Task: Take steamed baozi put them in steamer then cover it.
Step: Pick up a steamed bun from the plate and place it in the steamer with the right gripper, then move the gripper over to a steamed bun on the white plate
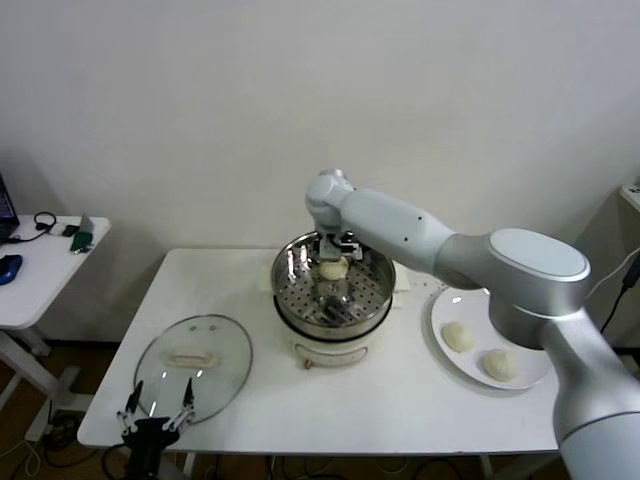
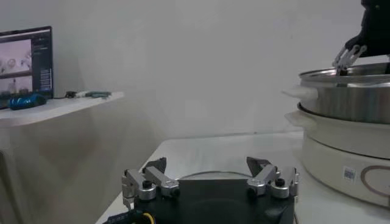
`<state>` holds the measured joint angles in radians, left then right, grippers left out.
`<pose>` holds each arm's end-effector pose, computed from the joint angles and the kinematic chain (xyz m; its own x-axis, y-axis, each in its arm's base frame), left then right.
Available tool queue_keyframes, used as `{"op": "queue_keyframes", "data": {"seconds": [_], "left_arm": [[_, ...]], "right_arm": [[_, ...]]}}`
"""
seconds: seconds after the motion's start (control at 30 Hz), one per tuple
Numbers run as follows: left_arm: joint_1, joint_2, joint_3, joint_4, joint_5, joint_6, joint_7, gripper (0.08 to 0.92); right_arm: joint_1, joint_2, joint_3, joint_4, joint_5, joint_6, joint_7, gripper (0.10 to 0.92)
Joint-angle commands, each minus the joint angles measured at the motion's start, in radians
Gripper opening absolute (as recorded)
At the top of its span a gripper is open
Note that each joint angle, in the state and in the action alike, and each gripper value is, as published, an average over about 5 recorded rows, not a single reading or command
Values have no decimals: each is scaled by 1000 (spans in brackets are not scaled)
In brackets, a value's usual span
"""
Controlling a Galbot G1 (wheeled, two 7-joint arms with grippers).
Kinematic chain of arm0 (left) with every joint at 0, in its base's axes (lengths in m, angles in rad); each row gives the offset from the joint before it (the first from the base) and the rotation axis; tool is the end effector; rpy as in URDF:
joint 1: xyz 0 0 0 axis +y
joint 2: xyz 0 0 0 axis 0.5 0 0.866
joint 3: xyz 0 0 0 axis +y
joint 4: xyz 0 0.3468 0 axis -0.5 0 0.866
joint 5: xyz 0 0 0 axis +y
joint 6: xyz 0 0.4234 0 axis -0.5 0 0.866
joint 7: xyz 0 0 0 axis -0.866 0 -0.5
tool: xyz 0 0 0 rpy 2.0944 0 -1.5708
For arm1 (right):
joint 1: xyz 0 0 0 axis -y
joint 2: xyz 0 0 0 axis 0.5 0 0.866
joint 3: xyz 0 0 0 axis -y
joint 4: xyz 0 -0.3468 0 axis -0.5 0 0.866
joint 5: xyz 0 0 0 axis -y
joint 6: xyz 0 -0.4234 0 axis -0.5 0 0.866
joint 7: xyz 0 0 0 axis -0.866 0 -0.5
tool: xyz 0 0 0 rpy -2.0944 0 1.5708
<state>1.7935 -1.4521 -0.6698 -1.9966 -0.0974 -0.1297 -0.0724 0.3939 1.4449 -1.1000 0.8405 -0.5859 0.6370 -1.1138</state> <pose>0.1687 0.0761 -0.3794 -0.9754 -0.1446 0.1665 -0.1283 0.9861 0.1054 0.6561 0.2335 -0.1024 -0.3243 0.0240 0.9457 -0.0956 -0.9954 -0.0075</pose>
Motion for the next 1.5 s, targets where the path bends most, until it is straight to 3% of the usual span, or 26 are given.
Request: {"op": "queue_keyframes", "data": {"seconds": [0.03,0.27,0.47,0.6,0.73,0.87,1.03,1.5], "left_arm": [[1,-1,2,0,-1,4,-3,823],[2,-1,6,-8,1,7,-3,823],[5,2,10,-19,2,10,-3,823],[4,4,14,-19,2,12,-3,823],[1,3,22,-17,2,18,-5,823],[2,1,26,-19,5,22,-5,823],[11,-1,23,-26,7,24,-6,823],[18,-27,15,-37,29,31,-11,823]], "right_arm": [[39,-39,9,61,45,-8,-14,823],[183,-206,-75,216,307,-153,1,823],[326,-457,-323,365,703,-532,205,823],[351,-598,-382,445,907,-734,146,823],[330,-709,-393,471,1037,-833,106,823],[260,-796,-375,478,1066,-876,94,823],[134,-845,-327,442,997,-870,74,823],[-49,-793,-283,286,841,-799,78,823]]}}
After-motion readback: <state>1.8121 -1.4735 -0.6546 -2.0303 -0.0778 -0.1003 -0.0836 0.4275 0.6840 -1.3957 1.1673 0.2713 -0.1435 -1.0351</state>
